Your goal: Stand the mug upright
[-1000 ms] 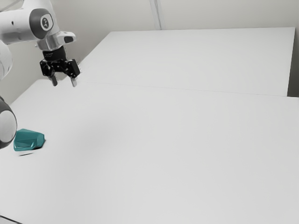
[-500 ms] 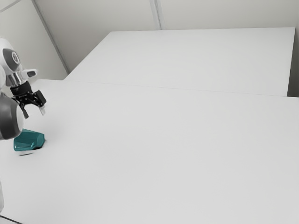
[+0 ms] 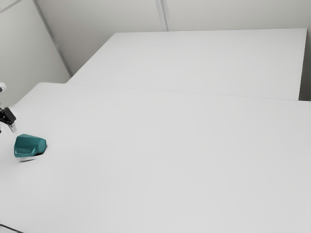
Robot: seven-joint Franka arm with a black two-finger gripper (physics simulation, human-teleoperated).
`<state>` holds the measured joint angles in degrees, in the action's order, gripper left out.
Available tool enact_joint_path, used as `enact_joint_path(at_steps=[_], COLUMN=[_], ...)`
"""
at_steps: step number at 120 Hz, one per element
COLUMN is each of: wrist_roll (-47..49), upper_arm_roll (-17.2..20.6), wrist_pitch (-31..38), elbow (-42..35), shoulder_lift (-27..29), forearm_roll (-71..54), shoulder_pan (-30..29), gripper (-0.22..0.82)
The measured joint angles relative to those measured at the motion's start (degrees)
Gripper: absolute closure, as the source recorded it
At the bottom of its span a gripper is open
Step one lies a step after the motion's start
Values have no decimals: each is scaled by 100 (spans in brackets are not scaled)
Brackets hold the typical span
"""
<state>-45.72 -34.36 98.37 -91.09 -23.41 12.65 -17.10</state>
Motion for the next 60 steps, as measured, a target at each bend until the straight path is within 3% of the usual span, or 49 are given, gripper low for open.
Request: enact_joint_path(at_steps=[29,60], wrist_roll=[-554,-1002], upper_arm_roll=[45,-22], wrist_pitch=[306,-157], elbow=[361,544], shoulder_lift=[-550,-772], forearm_roll=[307,1791], shoulder_pan=[-422,-697], gripper=[0,0])
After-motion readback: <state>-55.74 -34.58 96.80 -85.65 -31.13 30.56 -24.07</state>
